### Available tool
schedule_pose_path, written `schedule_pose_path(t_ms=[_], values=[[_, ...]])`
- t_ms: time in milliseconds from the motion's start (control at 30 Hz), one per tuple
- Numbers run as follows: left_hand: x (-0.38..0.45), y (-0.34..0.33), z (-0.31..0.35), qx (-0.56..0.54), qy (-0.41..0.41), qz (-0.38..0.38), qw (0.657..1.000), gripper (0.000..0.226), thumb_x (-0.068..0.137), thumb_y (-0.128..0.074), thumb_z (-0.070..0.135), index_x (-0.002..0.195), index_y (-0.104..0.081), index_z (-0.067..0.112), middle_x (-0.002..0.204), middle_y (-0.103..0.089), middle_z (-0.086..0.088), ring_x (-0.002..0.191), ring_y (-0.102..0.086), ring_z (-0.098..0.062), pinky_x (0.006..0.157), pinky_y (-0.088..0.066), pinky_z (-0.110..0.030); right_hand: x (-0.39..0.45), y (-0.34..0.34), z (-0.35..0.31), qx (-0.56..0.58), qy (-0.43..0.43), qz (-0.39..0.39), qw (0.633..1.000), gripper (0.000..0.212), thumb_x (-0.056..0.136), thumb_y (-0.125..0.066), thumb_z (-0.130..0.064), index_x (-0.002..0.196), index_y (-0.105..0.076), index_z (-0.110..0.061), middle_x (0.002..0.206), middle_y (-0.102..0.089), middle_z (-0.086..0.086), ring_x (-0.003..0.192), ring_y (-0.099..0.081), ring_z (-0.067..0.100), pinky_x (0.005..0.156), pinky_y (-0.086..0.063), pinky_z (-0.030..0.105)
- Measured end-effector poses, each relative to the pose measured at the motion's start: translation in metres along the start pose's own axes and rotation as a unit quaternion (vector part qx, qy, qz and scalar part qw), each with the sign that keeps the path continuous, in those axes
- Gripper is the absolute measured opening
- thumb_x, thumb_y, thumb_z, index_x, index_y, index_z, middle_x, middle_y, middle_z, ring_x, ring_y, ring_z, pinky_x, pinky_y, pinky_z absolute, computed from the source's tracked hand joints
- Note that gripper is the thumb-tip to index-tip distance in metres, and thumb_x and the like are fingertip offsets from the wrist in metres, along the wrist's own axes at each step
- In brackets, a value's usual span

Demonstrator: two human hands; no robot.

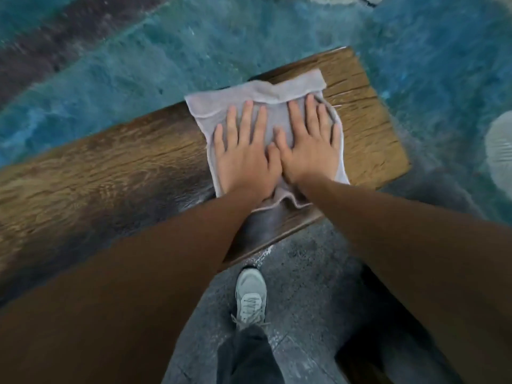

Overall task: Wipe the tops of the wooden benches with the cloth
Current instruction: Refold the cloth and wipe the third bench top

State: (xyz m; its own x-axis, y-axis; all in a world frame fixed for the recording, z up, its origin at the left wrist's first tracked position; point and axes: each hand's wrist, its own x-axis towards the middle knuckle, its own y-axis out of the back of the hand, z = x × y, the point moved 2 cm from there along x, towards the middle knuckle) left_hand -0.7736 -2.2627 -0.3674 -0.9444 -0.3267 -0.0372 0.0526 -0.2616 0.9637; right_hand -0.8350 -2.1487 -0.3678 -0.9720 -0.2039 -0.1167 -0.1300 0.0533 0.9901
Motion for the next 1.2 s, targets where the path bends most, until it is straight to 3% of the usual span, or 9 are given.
schedule_pose_path(t_ms=[133, 200, 300, 367, 467, 567, 667, 867, 1200], values=[[0.08, -0.009, 0.028, -0.012, 0.125, 0.006, 0.992, 0.061, 0.096, -0.025, 0.04, 0.155, -0.034, 0.025, 0.161, -0.034, -0.005, 0.15, -0.025, -0.031, 0.123, -0.006, -0.05, 0.092, 0.006, -0.002, -0.007, 0.021, 0.013, 1.0, 0.066, 0.099, -0.018, -0.063, 0.16, -0.017, -0.038, 0.171, -0.008, -0.003, 0.158, -0.003, 0.02, 0.126, -0.003, 0.045], [0.112, -0.006, 0.04, -0.012, 0.157, -0.006, 0.988, 0.055, 0.095, -0.027, 0.04, 0.139, -0.053, 0.022, 0.141, -0.055, -0.01, 0.131, -0.045, -0.034, 0.113, -0.018, -0.05, 0.124, 0.009, 0.0, 0.01, 0.005, 0.009, 1.0, 0.058, 0.1, -0.021, -0.06, 0.151, -0.039, -0.037, 0.167, -0.023, -0.001, 0.157, -0.008, 0.021, 0.125, -0.004, 0.046], [0.147, -0.004, 0.055, -0.043, 0.211, -0.023, 0.976, 0.05, 0.095, -0.027, 0.04, 0.117, -0.068, 0.021, 0.124, -0.067, -0.007, 0.119, -0.054, -0.03, 0.098, -0.028, -0.045, 0.16, 0.017, 0.003, 0.032, -0.015, 0.008, 0.999, 0.047, 0.101, -0.028, -0.051, 0.12, -0.064, -0.027, 0.138, -0.055, 0.007, 0.143, -0.034, 0.022, 0.121, -0.013, 0.046], [0.16, -0.006, 0.059, -0.059, 0.228, -0.023, 0.972, 0.053, 0.096, -0.027, 0.04, 0.111, -0.072, 0.017, 0.119, -0.07, -0.006, 0.118, -0.056, -0.029, 0.096, -0.031, -0.043, 0.168, 0.02, 0.001, 0.055, -0.024, 0.034, 0.998, 0.044, 0.102, -0.029, -0.044, 0.111, -0.067, -0.023, 0.125, -0.06, 0.008, 0.131, -0.045, 0.023, 0.118, -0.021, 0.041], [0.152, -0.005, 0.063, -0.032, 0.164, -0.018, 0.986, 0.049, 0.096, -0.027, 0.037, 0.119, -0.065, 0.016, 0.127, -0.065, -0.007, 0.125, -0.05, -0.028, 0.099, -0.031, -0.044, 0.149, 0.022, 0.009, 0.077, -0.034, 0.07, 0.994, 0.042, 0.106, -0.027, -0.039, 0.129, -0.058, -0.023, 0.148, -0.05, 0.007, 0.145, -0.036, 0.021, 0.122, -0.017, 0.037], [0.114, -0.007, 0.065, -0.014, 0.05, -0.013, 0.999, 0.059, 0.098, -0.026, 0.039, 0.149, -0.04, 0.012, 0.158, -0.039, -0.006, 0.147, -0.03, -0.025, 0.118, -0.017, -0.047, 0.1, 0.015, 0.023, 0.089, -0.065, 0.051, 0.993, 0.051, 0.107, -0.026, -0.04, 0.157, -0.03, -0.033, 0.17, -0.016, 0.0, 0.157, -0.009, 0.015, 0.127, -0.001, 0.043], [0.044, -0.01, 0.063, -0.021, -0.002, -0.021, 1.0, 0.064, 0.103, -0.02, 0.044, 0.16, -0.018, 0.015, 0.168, -0.015, -0.002, 0.156, -0.009, -0.022, 0.126, -0.005, -0.044, 0.03, 0.006, 0.032, 0.089, -0.101, 0.027, 0.991, 0.054, 0.107, -0.027, -0.041, 0.16, -0.018, -0.039, 0.171, -0.008, -0.004, 0.157, -0.002, 0.013, 0.125, 0.001, 0.044], [-0.053, -0.013, 0.054, 0.002, -0.035, -0.047, 0.998, 0.069, 0.097, -0.008, 0.041, 0.161, -0.009, 0.014, 0.169, -0.004, -0.003, 0.156, 0.001, -0.022, 0.126, -0.006, -0.045, -0.079, -0.008, 0.036, 0.07, -0.173, 0.036, 0.982, 0.053, 0.107, -0.027, -0.041, 0.16, -0.019, -0.042, 0.171, -0.008, -0.008, 0.157, -0.003, 0.012, 0.126, 0.001, 0.042], [0.016, -0.028, 0.082, 0.006, -0.061, -0.023, 0.998, 0.068, 0.098, -0.014, 0.04, 0.161, -0.009, 0.012, 0.169, -0.006, -0.005, 0.156, -0.003, -0.023, 0.126, -0.006, -0.047, 0.008, 0.004, 0.077, 0.05, -0.102, -0.002, 0.994, 0.062, 0.102, -0.023, -0.041, 0.161, -0.006, -0.041, 0.172, 0.003, -0.003, 0.157, 0.007, 0.014, 0.126, 0.004, 0.048]])
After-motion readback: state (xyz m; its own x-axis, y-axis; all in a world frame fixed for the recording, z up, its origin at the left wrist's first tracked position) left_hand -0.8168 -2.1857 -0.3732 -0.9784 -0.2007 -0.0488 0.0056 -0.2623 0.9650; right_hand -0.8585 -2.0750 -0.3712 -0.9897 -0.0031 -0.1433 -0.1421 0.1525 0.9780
